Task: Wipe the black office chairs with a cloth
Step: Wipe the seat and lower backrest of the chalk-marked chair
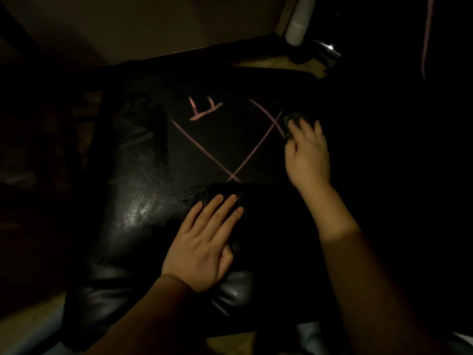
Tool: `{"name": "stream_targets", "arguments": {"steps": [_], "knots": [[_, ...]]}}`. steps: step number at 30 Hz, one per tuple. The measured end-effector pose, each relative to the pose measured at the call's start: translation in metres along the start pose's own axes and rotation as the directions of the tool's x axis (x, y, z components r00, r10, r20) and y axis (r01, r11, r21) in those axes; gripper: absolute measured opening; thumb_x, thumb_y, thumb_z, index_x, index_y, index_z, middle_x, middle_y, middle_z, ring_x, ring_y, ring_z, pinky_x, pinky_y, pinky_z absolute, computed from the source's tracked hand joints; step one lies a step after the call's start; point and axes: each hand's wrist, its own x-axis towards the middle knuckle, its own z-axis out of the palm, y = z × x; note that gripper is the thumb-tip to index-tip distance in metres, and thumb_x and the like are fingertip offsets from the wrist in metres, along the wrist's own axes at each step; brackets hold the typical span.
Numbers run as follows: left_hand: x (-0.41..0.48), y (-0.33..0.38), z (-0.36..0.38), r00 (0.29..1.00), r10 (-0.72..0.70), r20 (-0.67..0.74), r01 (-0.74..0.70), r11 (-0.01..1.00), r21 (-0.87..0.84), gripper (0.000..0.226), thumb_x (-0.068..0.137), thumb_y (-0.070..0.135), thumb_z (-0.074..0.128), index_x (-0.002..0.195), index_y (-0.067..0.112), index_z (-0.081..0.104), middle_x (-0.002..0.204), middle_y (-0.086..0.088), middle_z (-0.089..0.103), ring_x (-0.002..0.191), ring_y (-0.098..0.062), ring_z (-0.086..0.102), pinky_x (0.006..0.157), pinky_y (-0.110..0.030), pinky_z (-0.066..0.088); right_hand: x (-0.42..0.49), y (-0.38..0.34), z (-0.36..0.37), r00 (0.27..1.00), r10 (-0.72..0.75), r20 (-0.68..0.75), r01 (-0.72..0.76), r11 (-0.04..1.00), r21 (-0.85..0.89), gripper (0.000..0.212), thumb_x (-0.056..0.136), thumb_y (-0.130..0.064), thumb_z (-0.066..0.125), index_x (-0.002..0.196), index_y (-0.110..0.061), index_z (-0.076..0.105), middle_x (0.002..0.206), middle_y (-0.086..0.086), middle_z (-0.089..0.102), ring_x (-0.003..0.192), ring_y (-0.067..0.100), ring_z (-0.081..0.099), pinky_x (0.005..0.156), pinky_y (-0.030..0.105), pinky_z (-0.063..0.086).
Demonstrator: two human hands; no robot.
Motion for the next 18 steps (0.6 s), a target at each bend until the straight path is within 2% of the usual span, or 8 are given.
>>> {"name": "stream_targets", "arguments": {"steps": [5,9,14,18], "knots": [[0.001,-0.001,-0.001,1.0,0.003,0.008,-0.003,1.0,0.008,0.061,0.082,0.026,0.041,0.141,0.012,0.047,0.152,-0.009,0.037,0.141,-0.025,0.031,0.115,-0.045,0.022,-0.105,0.029,-0.008,1.0,-0.013,0.003,0.013,0.999,0.045,0.052,0.094,-0.027,0.03,0.141,-0.016,0.048,0.15,0.008,0.041,0.145,0.032,0.023,0.117,0.05,0.023],[0.001,-0.001,-0.002,1.0,0.009,0.016,-0.009,1.0,0.024,0.062,0.081,0.027,0.041,0.141,0.012,0.047,0.152,-0.009,0.037,0.141,-0.025,0.031,0.116,-0.045,0.022,-0.129,0.034,-0.01,0.999,-0.015,0.029,0.015,1.0,0.015,0.059,0.09,-0.032,0.024,0.139,-0.015,0.051,0.147,0.01,0.045,0.142,0.034,0.028,0.114,0.05,0.025],[0.001,-0.001,-0.002,1.0,-0.001,0.025,0.001,1.0,0.022,0.062,0.082,0.028,0.04,0.142,0.012,0.046,0.152,-0.009,0.037,0.142,-0.025,0.031,0.114,-0.046,0.023,-0.061,0.022,-0.012,0.996,-0.067,0.05,0.07,0.996,-0.058,0.05,0.098,-0.023,0.031,0.146,-0.015,0.042,0.153,0.01,0.035,0.147,0.031,0.017,0.12,0.046,0.016],[0.0,0.0,0.0,1.0,0.001,0.022,-0.001,1.0,0.014,0.063,0.082,0.028,0.041,0.144,0.014,0.04,0.153,-0.009,0.035,0.143,-0.026,0.029,0.114,-0.047,0.025,0.033,0.003,-0.001,0.999,0.014,0.03,-0.013,0.998,-0.054,0.048,0.102,-0.02,0.032,0.149,-0.018,0.034,0.158,0.005,0.027,0.148,0.026,0.01,0.121,0.039,0.01]]}}
